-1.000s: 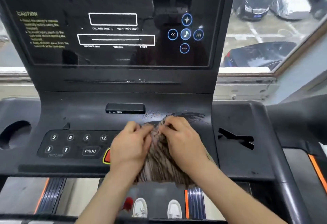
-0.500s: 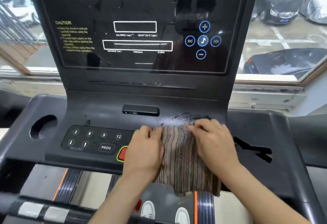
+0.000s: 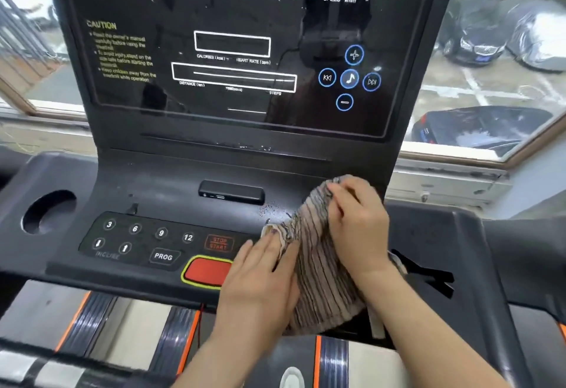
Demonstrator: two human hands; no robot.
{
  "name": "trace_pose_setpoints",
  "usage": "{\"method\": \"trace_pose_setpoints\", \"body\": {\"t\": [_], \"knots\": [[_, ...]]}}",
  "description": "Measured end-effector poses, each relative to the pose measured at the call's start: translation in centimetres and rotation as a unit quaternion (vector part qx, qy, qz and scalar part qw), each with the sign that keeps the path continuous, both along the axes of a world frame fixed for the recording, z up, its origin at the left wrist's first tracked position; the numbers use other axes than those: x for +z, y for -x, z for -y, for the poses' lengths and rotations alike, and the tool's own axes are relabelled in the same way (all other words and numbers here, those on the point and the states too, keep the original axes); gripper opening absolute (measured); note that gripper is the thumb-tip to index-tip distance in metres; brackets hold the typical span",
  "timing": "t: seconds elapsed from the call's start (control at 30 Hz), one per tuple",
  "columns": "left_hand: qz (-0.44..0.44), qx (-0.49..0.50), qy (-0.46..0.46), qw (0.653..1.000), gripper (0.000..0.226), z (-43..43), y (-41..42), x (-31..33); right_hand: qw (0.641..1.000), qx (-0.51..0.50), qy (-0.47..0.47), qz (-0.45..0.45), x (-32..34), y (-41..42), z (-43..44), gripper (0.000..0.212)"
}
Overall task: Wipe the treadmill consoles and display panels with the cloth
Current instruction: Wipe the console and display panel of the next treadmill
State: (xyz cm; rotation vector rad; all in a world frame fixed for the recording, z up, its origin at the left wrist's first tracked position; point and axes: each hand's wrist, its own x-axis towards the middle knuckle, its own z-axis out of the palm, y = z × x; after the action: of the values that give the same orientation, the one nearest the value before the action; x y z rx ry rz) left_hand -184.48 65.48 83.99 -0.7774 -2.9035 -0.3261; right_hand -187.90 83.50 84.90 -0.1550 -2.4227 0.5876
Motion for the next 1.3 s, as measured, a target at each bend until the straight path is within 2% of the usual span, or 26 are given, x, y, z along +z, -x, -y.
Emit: {"method": "trace_pose_setpoints", "body": {"t": [0.1, 0.17, 0.3, 0.43, 0.57, 0.63, 0.73, 0.87, 1.03, 1.1, 1.3], "knots": [[0.010, 0.014, -0.014, 1.000, 0.045, -0.1, 0.6, 0.8, 0.992, 0.115, -0.023, 0.051, -0.4, 1.3, 4.5, 0.027], [0.001, 0.006, -0.021, 1.000, 0.043, 0.4, 0.5, 0.7, 0.982, 0.154, -0.057, 0.096, -0.8, -0.2, 3.2, 0.023], [0.002, 0.019, -0.006, 1.000, 0.047, 0.0, 0.8, 0.6, 0.992, 0.070, -0.070, 0.074, -0.9, -4.6, -2.7, 0.021], [0.026, 0.015, 0.021, 0.999, 0.053, -1.1, 2.0, 1.0, 0.992, -0.017, -0.076, 0.104, -0.1, -5.6, -2.7, 0.014], [0.041, -0.036, 0.056, 0.997, 0.057, -0.7, 0.4, 1.4, 0.978, -0.026, -0.098, 0.181, -0.3, -6.0, 1.1, 0.058], [0.046, -0.047, 0.057, 0.996, 0.057, 0.4, -0.4, 1.6, 0.966, 0.020, -0.116, 0.230, -1.2, -6.2, 3.6, 0.066], [0.073, -0.036, 0.015, 0.997, 0.048, 4.0, -0.1, 2.2, 0.951, 0.103, -0.122, 0.265, -1.9, -5.7, 6.9, 0.068], [0.130, 0.011, -0.127, 0.983, 0.032, 10.1, 0.4, 2.5, 0.942, 0.178, -0.130, 0.253, -1.6, -4.8, 10.2, 0.066], [0.073, 0.100, -0.259, 0.958, 0.028, 15.8, 1.0, 1.9, 0.934, 0.269, -0.088, 0.218, -0.8, -2.4, 16.3, 0.057], [0.062, 0.127, -0.272, 0.952, 0.029, 17.7, 1.5, 1.6, 0.932, 0.279, -0.079, 0.216, -0.5, -1.3, 19.1, 0.059], [0.075, 0.204, -0.225, 0.950, 0.028, 24.3, 4.1, 1.0, 0.912, 0.298, -0.091, 0.267, 0.3, 1.4, 25.2, 0.072]]}}
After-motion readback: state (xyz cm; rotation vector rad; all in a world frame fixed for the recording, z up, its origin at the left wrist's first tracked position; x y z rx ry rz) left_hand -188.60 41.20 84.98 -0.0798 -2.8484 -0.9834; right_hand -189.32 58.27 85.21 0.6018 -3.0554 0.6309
